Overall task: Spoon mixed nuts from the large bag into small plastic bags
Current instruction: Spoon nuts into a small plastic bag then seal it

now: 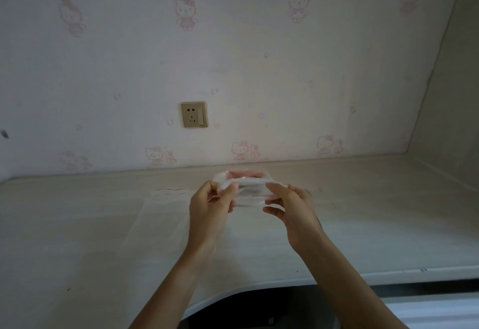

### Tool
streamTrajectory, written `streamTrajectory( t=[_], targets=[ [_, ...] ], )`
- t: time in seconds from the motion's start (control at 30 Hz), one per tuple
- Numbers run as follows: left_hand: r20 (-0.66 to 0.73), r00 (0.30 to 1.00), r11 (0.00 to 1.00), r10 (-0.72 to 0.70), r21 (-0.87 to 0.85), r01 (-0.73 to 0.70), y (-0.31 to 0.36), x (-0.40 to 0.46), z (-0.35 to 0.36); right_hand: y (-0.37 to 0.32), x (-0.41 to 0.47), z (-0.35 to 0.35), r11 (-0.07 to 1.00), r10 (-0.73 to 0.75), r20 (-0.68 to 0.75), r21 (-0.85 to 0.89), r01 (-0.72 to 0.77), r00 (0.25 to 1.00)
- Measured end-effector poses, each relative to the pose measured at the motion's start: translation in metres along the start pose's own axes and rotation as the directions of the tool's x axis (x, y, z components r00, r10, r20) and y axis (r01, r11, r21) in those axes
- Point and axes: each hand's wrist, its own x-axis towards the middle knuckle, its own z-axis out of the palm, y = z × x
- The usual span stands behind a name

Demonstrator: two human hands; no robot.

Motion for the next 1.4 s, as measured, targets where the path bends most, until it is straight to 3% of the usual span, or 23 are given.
streamTrajectory(
  t=[0.13, 0.27, 0.33, 0.4, 0.47, 0.5, 0.6, 0.7, 0.8, 0.9, 0.97, 1.07, 1.23, 1.4],
  targets=[
    [-0.044, 0.999, 1.000, -0.003, -0.015, 0.003, -0.005, 0.004, 0.001, 0.002, 0.000, 0.005, 0.999, -0.003, -0.126, -0.037, -0.002, 0.992],
    [-0.057, 0.996, 0.997, -0.063, -0.053, 0.060, -0.013, 0.010, -0.006, 0.001, -0.001, 0.000, 0.996, -0.027, -0.106, -0.084, 0.018, 0.994],
    [-0.057, 0.998, 0.999, 0.023, 0.027, -0.022, -0.016, 0.008, -0.010, 0.001, -0.003, -0.003, 0.995, -0.042, -0.094, -0.099, 0.033, 0.995],
    [-0.059, 0.973, 0.950, 0.225, 0.236, -0.205, -0.019, 0.008, -0.013, 0.000, -0.004, -0.003, 0.998, -0.027, -0.087, -0.051, 0.023, 0.996],
    [-0.039, 0.928, 0.858, 0.370, 0.398, -0.325, -0.020, 0.008, -0.015, 0.000, -0.005, -0.004, 0.998, 0.014, -0.065, 0.064, -0.010, 0.998],
    [-0.042, 0.930, 0.862, 0.364, 0.395, -0.319, -0.019, 0.008, -0.015, 0.001, -0.005, -0.005, 0.990, 0.036, -0.044, 0.140, -0.029, 0.998],
    [-0.068, 0.986, 0.981, 0.149, 0.131, -0.140, -0.016, 0.007, -0.014, 0.002, -0.005, -0.007, 0.956, 0.078, 0.057, 0.278, -0.091, 0.995],
    [-0.052, 0.994, 0.989, -0.096, -0.120, 0.090, -0.012, 0.008, -0.011, 0.006, -0.004, -0.007, 0.940, 0.066, 0.129, 0.323, -0.105, 0.989],
    [0.084, 0.954, 0.893, -0.288, -0.336, 0.299, -0.009, 0.010, -0.011, 0.009, -0.001, -0.007, 0.914, 0.069, 0.133, 0.389, -0.116, 0.989],
    [0.260, 0.882, 0.714, -0.394, -0.518, 0.472, -0.004, 0.014, -0.015, 0.011, 0.001, -0.008, 0.883, 0.160, 0.158, 0.418, -0.213, 0.974],
    [0.349, 0.838, 0.635, -0.419, -0.548, 0.545, -0.002, 0.017, -0.019, 0.012, 0.003, -0.009, 0.891, 0.184, 0.164, 0.389, -0.235, 0.969],
    [0.413, 0.788, 0.635, -0.457, -0.468, 0.614, -0.005, 0.016, -0.021, 0.009, 0.002, -0.010, 0.932, 0.167, 0.174, 0.294, -0.213, 0.970],
    [0.347, 0.782, 0.682, -0.518, -0.384, 0.622, -0.005, 0.014, -0.017, 0.007, 0.003, -0.007, 0.959, 0.196, 0.215, 0.164, -0.233, 0.957],
    [0.371, 0.747, 0.645, -0.551, -0.379, 0.664, -0.002, 0.013, -0.016, 0.006, 0.005, -0.008, 0.922, 0.259, 0.258, 0.222, -0.318, 0.931]
  ],
)
